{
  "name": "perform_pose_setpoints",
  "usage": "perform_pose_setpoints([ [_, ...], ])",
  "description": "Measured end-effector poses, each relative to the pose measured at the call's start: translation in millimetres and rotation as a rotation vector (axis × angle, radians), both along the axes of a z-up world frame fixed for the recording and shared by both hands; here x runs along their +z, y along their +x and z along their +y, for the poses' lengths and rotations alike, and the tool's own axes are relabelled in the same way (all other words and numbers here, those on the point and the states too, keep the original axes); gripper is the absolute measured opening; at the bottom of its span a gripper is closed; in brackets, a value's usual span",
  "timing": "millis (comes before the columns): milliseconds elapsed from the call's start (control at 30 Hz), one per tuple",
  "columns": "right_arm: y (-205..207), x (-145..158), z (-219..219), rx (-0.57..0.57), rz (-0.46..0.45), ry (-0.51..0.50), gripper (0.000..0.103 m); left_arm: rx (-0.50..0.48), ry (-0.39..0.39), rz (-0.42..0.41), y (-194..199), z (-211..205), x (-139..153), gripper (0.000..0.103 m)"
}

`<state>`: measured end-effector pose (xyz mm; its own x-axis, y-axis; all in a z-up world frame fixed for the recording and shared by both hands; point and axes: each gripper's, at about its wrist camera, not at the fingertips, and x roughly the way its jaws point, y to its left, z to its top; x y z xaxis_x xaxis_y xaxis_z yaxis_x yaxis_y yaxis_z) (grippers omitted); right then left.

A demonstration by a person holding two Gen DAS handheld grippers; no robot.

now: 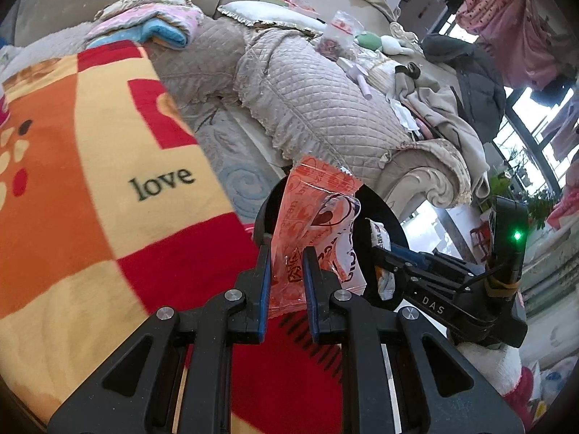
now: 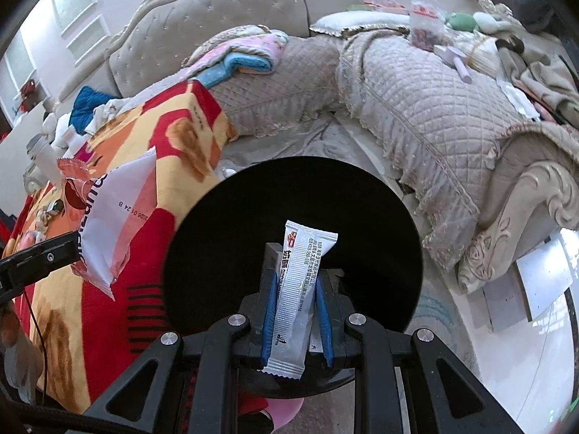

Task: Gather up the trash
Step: 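Carry the pink wrapper and white packet over the black bin and open both tools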

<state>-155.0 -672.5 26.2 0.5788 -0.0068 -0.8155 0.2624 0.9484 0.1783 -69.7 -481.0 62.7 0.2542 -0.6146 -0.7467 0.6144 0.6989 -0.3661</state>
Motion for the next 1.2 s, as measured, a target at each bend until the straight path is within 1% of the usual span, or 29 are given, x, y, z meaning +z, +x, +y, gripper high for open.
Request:
perform_pose_setpoints([
  [100, 1, -5, -6, -0.009, 0.007, 0.006, 0.020, -0.016, 0.012, -0.031, -2, -8, -3, 0.014],
  [233, 3, -10, -11, -0.015, 0.014, 0.010, 0.020, -0.048, 0.007, -0.042, -3, -15, -8, 0.014],
  [533, 5, -16, -26, -0.056, 0.014, 0.036, 0.020, -0.086, -0.005, -0.053, -4, -26, -15, 0.015],
  [667, 5, -18, -28, -0.066, 0.019, 0.044, 0.021, -0.096, -0.020, -0.036, -2, -25, -20, 0.028],
  [700, 5, -18, -28, -0.068, 0.019, 0.046, 0.024, -0.097, -0.019, -0.035, -2, -25, -20, 0.030],
  [733, 4, -18, -29, -0.071, 0.019, 0.048, 0.029, -0.097, -0.017, -0.035, -3, -24, -21, 0.031],
  [767, 3, -19, -29, -0.074, 0.020, 0.050, 0.031, -0.097, -0.014, -0.036, -2, -24, -22, 0.032],
  [800, 3, -19, -30, -0.078, 0.020, 0.053, 0.033, -0.096, -0.012, -0.036, -2, -24, -22, 0.033],
  [967, -1, -18, -30, -0.088, 0.018, 0.058, 0.033, -0.089, -0.009, -0.036, -1, -21, -21, 0.033],
  [1200, -2, -11, -20, -0.066, 0.008, 0.052, 0.035, -0.055, 0.019, -0.058, -2, -10, -17, 0.033],
])
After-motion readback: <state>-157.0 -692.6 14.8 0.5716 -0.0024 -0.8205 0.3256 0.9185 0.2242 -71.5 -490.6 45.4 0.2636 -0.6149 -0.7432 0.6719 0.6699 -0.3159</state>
